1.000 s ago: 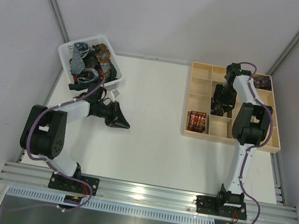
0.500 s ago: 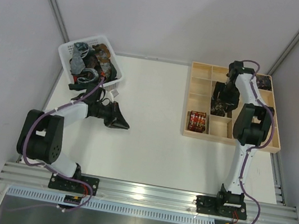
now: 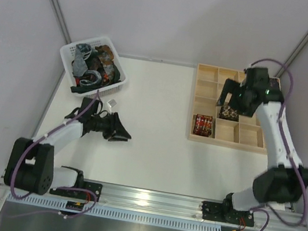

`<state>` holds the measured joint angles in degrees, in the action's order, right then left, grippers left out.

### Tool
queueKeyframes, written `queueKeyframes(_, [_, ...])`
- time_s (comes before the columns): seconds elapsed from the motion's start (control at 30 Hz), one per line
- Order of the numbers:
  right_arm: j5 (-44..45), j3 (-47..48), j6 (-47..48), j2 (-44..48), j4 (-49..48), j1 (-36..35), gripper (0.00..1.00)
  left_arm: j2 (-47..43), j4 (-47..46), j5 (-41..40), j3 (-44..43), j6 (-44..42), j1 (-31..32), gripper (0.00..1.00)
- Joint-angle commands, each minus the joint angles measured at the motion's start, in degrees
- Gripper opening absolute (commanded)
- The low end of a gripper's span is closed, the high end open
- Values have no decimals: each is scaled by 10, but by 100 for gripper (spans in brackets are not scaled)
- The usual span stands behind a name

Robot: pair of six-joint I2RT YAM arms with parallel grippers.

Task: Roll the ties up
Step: Place the rolled tie into the container

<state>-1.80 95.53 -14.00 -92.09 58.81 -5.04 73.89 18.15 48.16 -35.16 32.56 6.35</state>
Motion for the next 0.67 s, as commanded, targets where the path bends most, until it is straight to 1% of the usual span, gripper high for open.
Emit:
queueKeyframes(0.0, [-79, -214, -66, 145, -137, -66, 100, -72, -39, -10, 44, 44, 2, 39])
queueKeyframes(0.03, [-85, -264, -74, 179, -189, -80, 100, -86, -63, -10, 55, 51, 5, 40])
queueKeyframes(0.07, [-80, -304, -86, 217, -212, -96, 100, -99, -75, -10, 78, 68, 7, 43])
queueKeyframes(0.1, [-66, -338, -104, 276, -233, -112, 100, -111, -84, -13, 89, 78, 9, 45])
queueKeyframes(0.13, [-60, -403, -117, 307, -263, -142, 100, -137, -114, -15, 101, 89, 13, 46])
queueKeyframes(0.17, [-54, -429, -130, 332, -276, -153, 100, -150, -129, -19, 125, 113, 15, 49])
queueKeyframes(0.2, [-44, -461, -147, 377, -293, -166, 100, -164, -141, -25, 138, 123, 18, 50])
queueKeyframes(0.23, [-34, -506, -158, 394, -314, -192, 100, -185, -161, -32, 160, 141, 24, 52])
queueKeyframes(0.3, [1, -544, -184, 417, -323, -212, 100, -214, -177, -54, 181, 160, 33, 54])
queueKeyframes(0.33, [7, -575, -198, 435, -325, -226, 100, -245, -180, -62, 192, 167, 44, 56])
queueKeyframes(0.37, [14, -590, -206, 444, -326, -233, 100, -260, -214, -66, 217, 196, 49, 59])
queueKeyframes(0.5, [-14, -662, -218, 480, -343, -241, 100, -327, -241, -80, 269, 241, 70, 65])
queueKeyframes(0.53, [-18, -674, -221, 498, -346, -241, 100, -338, -239, -82, 275, 242, 72, 68])
queueKeyframes(0.57, [-29, -692, -217, 508, -349, -241, 100, -347, -240, -81, 285, 240, 72, 76])
queueKeyframes(0.6, [-41, -701, -215, 524, -357, -241, 100, -360, -242, -80, 289, 243, 72, 80])
queueKeyframes(0.63, [-46, -713, -213, 542, -390, -244, 100, -364, -270, -70, 295, 250, 73, 83])
